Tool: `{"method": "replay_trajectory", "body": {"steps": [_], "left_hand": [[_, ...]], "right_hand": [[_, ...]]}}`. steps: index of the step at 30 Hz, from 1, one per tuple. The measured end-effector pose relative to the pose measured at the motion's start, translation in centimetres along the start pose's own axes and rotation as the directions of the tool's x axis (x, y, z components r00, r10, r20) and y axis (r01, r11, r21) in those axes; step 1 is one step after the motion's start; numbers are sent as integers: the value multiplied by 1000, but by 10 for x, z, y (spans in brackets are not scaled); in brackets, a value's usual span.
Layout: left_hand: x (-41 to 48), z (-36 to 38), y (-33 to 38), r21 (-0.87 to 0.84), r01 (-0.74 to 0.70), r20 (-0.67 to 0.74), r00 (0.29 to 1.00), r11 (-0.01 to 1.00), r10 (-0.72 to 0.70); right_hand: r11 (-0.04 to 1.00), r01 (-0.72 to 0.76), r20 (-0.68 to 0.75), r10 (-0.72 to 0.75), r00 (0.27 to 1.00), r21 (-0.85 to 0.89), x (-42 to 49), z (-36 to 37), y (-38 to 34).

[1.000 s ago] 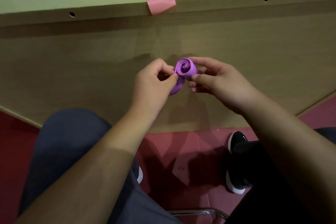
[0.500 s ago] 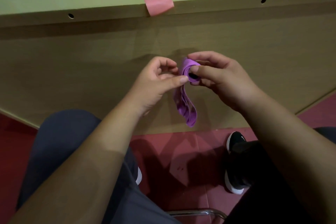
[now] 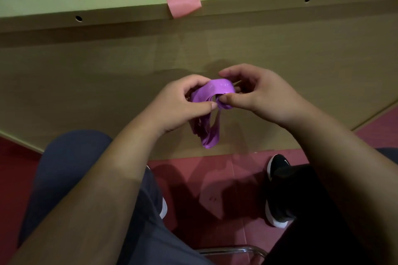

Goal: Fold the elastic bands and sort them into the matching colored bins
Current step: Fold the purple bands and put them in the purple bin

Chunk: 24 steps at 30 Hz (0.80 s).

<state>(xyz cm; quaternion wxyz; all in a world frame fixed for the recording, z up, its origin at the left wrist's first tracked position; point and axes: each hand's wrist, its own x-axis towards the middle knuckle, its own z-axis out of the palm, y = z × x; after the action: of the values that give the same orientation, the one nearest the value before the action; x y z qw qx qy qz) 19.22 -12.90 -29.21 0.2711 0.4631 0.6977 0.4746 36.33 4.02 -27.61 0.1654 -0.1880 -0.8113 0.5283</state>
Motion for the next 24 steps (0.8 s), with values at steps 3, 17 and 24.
{"method": "replay_trajectory", "body": {"steps": [3,17,24], "left_hand": [[0,-7,2,94,-19,41,999,995,15],[-1,1,-5,156,35,128,990,987,-55],[0,1,-7,-110,73,145,988,991,-57]], "right_hand": [[999,1,5,-1,1000,-36,1,-1,0],[999,-33,-82,32,996,-7,3,13,3],[988,-91,-100,104,990,125,5,15,-1]]}}
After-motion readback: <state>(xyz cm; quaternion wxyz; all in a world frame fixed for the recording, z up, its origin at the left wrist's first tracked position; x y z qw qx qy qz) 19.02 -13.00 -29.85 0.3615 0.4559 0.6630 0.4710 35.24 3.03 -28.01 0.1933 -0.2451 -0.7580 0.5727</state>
